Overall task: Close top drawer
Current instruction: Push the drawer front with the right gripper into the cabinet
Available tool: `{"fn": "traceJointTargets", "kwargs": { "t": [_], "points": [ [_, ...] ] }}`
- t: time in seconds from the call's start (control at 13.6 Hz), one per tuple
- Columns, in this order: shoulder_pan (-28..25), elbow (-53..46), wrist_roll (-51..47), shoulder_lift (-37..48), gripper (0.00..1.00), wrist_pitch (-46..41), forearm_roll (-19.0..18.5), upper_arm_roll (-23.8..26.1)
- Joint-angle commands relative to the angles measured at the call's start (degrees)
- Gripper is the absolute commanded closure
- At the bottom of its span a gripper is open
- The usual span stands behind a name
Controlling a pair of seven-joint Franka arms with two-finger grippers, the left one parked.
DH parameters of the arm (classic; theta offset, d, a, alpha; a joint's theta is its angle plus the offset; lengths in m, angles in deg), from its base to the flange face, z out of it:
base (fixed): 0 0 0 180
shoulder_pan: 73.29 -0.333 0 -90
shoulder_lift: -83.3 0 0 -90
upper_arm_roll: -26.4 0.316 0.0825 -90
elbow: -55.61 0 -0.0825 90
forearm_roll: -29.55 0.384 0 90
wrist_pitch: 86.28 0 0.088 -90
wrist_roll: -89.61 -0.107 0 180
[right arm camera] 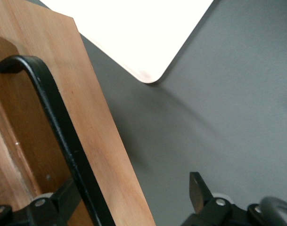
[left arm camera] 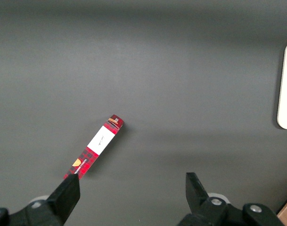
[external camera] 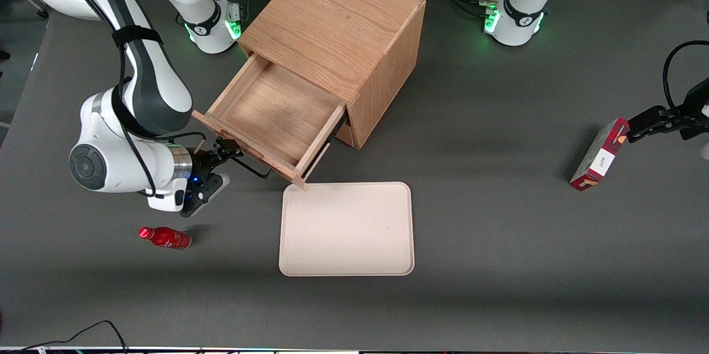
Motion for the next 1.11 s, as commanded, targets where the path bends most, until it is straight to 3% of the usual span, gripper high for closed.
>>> {"fn": "traceJointTargets", "kwargs": {
  "t": [0.0, 1.03],
  "points": [
    [-0.38, 4.45, -2.55, 3.59, 0.00, 0.97, 1.86, 0.75],
    [-0.29, 18.25, -8.35, 12.91, 0.00, 4.40, 5.99, 4.98]
  ]
}}
